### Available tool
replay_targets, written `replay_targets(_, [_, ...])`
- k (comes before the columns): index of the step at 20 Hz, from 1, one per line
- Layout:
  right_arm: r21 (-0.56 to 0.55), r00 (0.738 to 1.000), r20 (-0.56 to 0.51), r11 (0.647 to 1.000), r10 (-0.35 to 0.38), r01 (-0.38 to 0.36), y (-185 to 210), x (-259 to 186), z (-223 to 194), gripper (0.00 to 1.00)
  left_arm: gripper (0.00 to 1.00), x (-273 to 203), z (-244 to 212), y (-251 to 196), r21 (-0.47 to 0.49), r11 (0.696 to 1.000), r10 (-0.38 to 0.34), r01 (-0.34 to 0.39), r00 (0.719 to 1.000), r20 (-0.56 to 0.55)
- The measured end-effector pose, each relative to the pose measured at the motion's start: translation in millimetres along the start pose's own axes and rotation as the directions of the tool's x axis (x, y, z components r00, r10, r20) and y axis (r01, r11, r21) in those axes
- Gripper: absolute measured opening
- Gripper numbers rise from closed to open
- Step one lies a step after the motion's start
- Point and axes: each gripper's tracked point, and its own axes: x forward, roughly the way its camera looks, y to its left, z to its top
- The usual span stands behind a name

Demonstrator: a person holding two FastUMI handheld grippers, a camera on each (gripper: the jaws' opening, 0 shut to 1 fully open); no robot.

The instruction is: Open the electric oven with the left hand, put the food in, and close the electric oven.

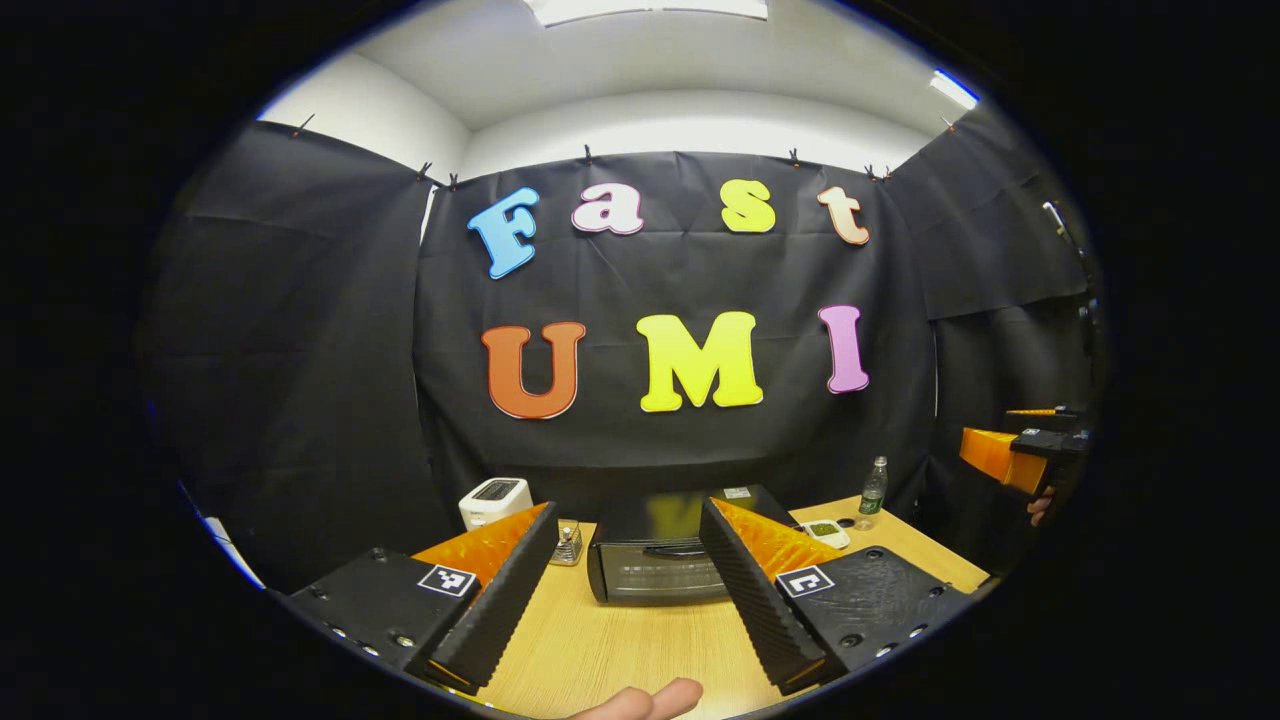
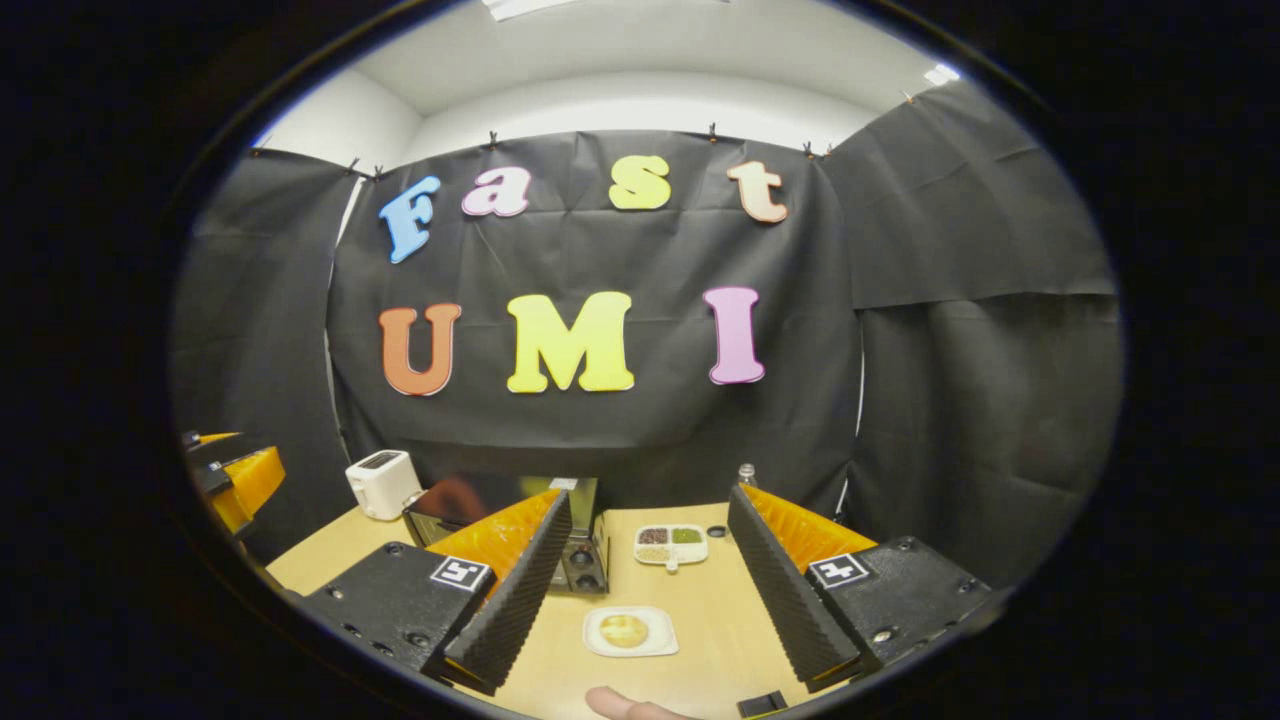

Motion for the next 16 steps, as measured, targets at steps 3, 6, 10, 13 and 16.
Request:
replay_targets(3, [-0.014, 1.000, 0.007, 1.000, -0.002, 0.002, -3, -2, 1, 0.95, 0.94, 2, 0, 0, -0.002, 1.000, 0.003, -0.003, 1.000, -0.004])
replay_targets(6, [-0.009, 1.000, 0.013, 1.000, -0.006, 0.006, -10, -4, 2, 0.95, 0.94, 7, 1, 3, 0.004, 1.000, 0.013, -0.013, 1.000, -0.003])
replay_targets(10, [-0.006, 1.000, 0.020, 1.000, -0.003, 0.003, -17, -4, 1, 0.95, 0.94, 30, -10, -10, 0.003, 1.000, -0.015, 0.015, 1.000, -0.019])
replay_targets(13, [-0.007, 1.000, 0.020, 1.000, 0.000, 0.000, -22, -1, -2, 0.95, 0.94, 52, -18, -28, -0.022, 0.997, -0.075, 0.075, 0.997, -0.034])
replay_targets(16, [-0.003, 1.000, 0.025, 1.000, 0.001, -0.001, -29, 2, -4, 0.95, 0.94, 80, -27, -42, -0.035, 0.993, -0.113, 0.111, 0.993, -0.040])
